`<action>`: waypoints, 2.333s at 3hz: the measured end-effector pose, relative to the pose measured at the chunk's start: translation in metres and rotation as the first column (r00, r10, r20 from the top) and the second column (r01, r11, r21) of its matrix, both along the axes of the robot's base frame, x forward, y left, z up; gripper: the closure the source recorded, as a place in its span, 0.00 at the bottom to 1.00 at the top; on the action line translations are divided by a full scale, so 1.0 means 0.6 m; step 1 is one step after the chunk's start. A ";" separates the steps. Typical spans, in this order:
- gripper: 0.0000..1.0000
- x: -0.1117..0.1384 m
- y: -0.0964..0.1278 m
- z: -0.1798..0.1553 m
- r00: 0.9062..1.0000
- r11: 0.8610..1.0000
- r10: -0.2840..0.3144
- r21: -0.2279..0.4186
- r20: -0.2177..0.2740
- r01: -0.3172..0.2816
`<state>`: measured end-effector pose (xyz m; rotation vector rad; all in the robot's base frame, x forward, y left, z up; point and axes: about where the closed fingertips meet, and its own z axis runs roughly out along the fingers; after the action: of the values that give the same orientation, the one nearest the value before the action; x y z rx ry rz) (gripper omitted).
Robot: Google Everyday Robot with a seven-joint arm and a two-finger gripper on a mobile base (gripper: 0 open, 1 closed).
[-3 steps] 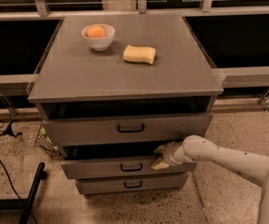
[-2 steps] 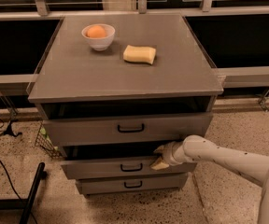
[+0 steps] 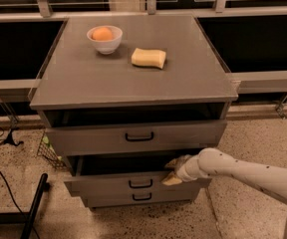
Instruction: Open middle drawer
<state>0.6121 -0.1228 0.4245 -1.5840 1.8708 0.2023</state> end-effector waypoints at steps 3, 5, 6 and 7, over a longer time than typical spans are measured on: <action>1.00 -0.024 -0.006 0.002 0.998 1.000 0.000 -0.008 -0.055 0.000; 1.00 -0.058 -0.014 0.013 0.994 1.000 -0.018 -0.002 -0.110 0.018; 1.00 -0.059 -0.013 0.011 0.993 1.000 -0.017 0.000 -0.116 0.018; 1.00 -0.060 -0.012 0.014 0.993 1.000 -0.017 0.001 -0.119 0.017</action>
Offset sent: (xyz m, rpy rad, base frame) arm -0.0524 -0.0222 0.0316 -0.0382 0.2030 -0.0065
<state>0.5759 -0.1300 0.4328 -1.5846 1.9737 0.2973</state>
